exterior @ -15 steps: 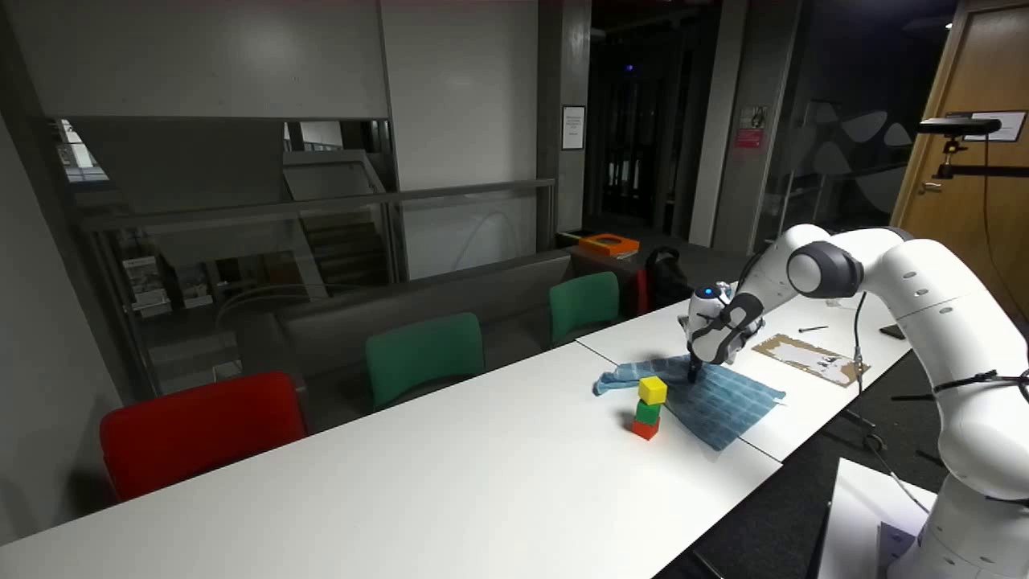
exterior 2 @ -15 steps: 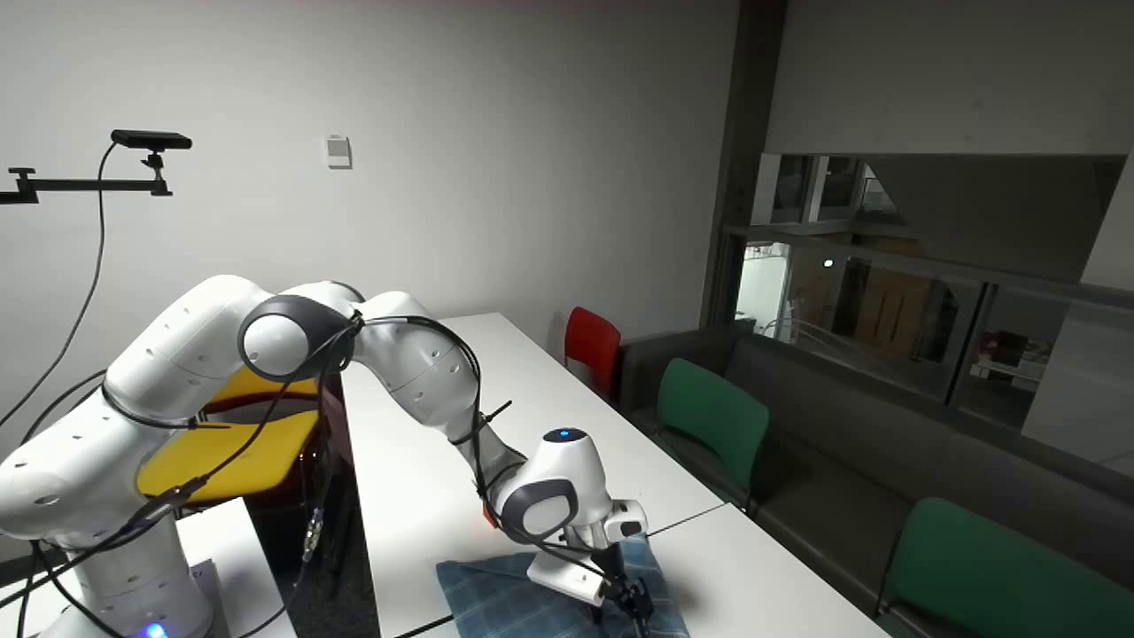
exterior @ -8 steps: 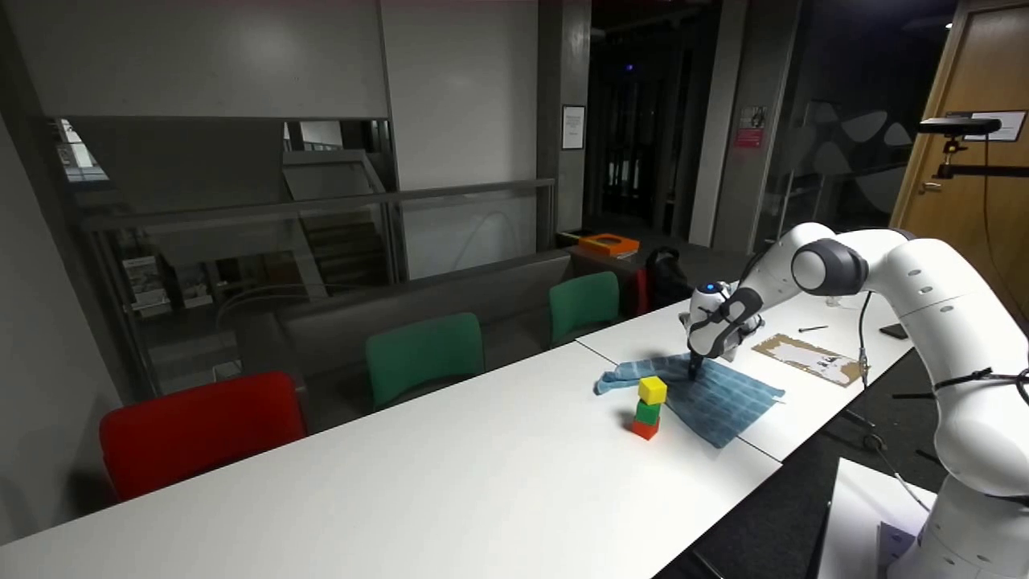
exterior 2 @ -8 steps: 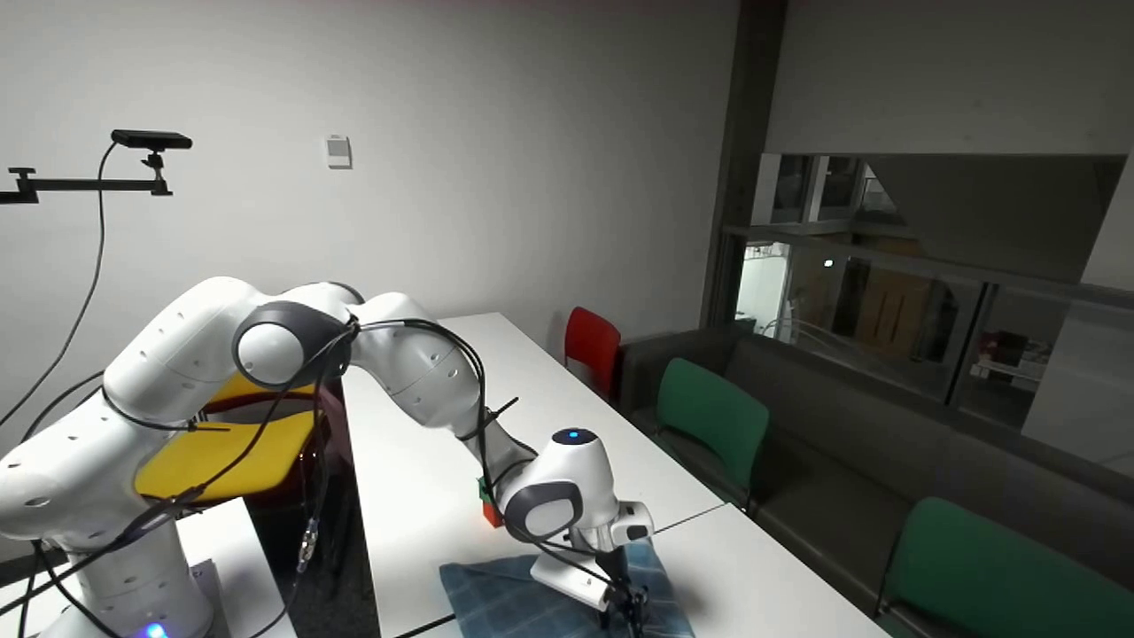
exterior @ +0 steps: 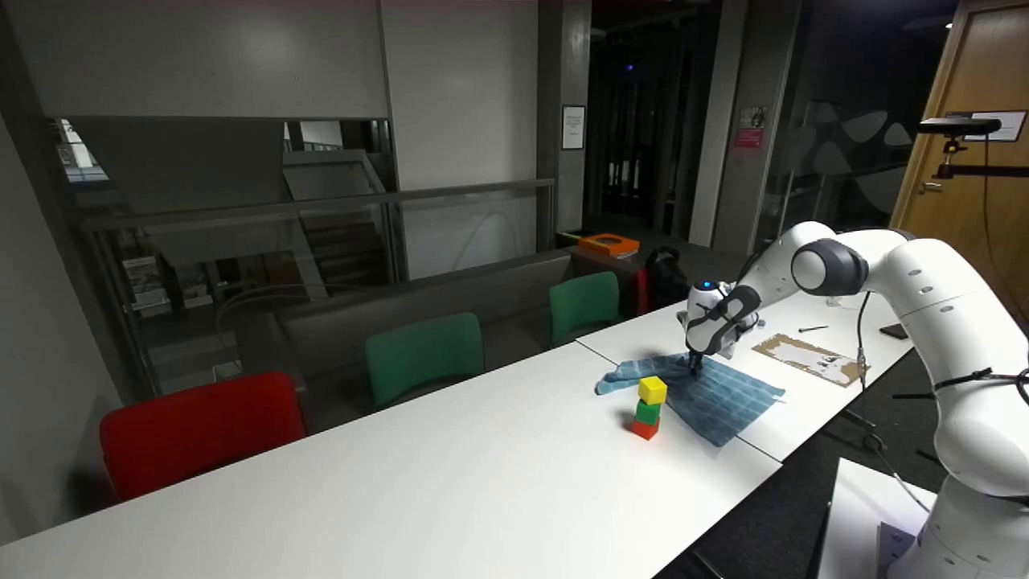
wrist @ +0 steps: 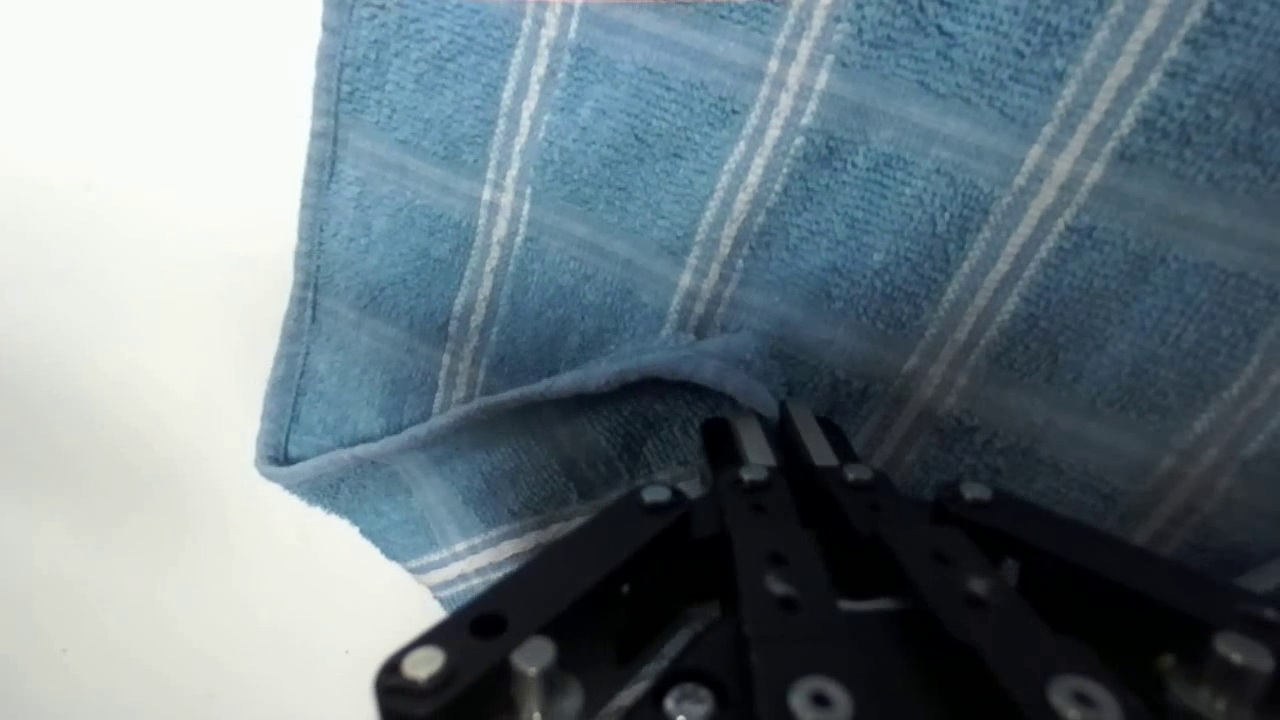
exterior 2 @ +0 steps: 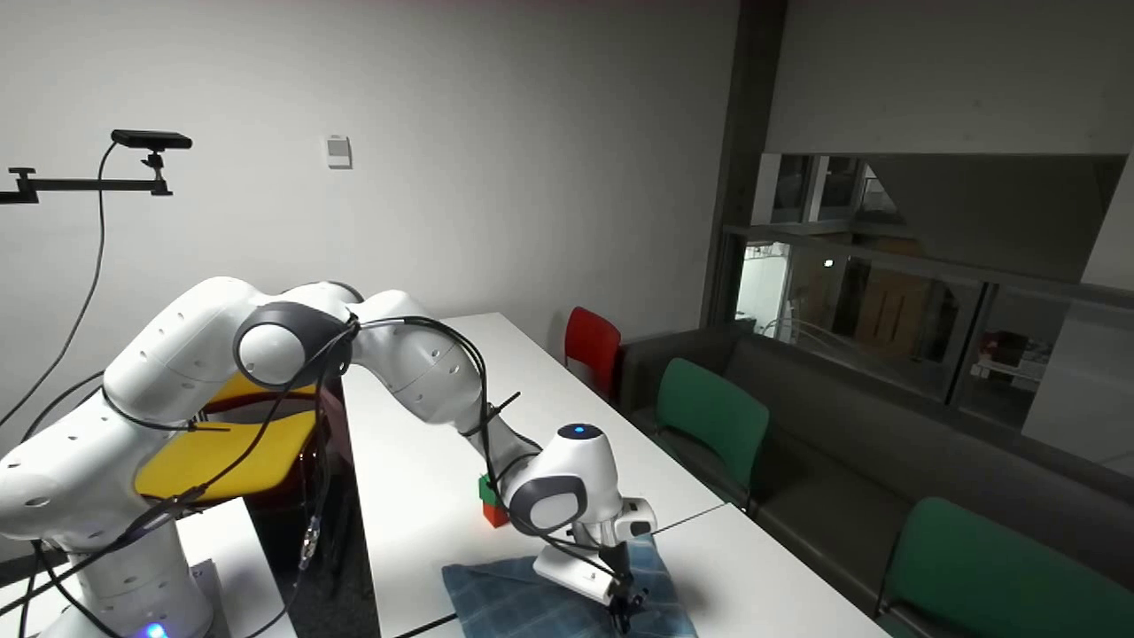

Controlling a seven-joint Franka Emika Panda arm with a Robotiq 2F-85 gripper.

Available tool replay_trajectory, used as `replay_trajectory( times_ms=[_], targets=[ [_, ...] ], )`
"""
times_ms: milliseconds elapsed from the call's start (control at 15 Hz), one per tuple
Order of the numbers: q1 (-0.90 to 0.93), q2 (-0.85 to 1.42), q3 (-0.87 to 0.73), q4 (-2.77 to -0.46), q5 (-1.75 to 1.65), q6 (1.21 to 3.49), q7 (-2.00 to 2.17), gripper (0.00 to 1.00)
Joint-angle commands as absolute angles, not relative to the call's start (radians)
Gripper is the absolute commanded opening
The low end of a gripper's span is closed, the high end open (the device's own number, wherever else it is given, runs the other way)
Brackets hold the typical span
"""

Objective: Unfold the cloth

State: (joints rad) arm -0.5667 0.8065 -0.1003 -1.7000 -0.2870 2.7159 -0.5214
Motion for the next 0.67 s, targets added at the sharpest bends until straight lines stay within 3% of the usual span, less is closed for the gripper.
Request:
replay_trajectory(
  times_ms=[0,600],
  targets=[
    [-0.58,0.818,-0.089,-1.661,-0.257,2.684,-0.58,0.0],
    [-0.635,0.726,-0.079,-1.757,-0.224,2.793,-0.584,0.01]
  ],
)
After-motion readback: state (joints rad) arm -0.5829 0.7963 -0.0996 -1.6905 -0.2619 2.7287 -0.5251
